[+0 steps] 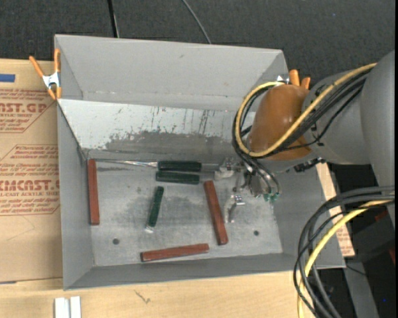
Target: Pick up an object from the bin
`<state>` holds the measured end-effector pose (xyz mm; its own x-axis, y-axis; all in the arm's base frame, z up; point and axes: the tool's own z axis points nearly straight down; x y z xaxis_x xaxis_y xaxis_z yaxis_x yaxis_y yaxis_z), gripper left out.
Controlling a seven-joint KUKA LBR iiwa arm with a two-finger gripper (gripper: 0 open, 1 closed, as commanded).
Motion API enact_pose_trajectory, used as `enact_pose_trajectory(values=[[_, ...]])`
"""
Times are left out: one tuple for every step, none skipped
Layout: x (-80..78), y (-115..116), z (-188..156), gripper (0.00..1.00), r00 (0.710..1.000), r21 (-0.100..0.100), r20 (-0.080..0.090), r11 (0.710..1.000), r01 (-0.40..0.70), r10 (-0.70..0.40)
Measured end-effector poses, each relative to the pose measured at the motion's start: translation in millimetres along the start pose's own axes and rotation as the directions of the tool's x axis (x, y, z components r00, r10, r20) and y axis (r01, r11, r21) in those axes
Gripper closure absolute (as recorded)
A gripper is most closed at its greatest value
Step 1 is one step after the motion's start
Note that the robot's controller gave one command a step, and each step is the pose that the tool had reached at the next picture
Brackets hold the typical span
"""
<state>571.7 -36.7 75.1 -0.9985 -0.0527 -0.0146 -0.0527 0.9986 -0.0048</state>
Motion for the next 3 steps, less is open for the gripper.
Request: enact_pose_trajectory(values=[[1.0, 64.7, -3.4, 1.00, 0.979, -0.001, 0.006, 0.979, 0.202, -0.202], [1.0, 64.7, -3.4, 1.00, 0.979, -0.001, 0.006, 0.979, 0.203, -0.203], [20.9, 40.3, -143.4, 1.00, 0.979, -0.007, -0.010, 0.979, 0.204, -0.204]])
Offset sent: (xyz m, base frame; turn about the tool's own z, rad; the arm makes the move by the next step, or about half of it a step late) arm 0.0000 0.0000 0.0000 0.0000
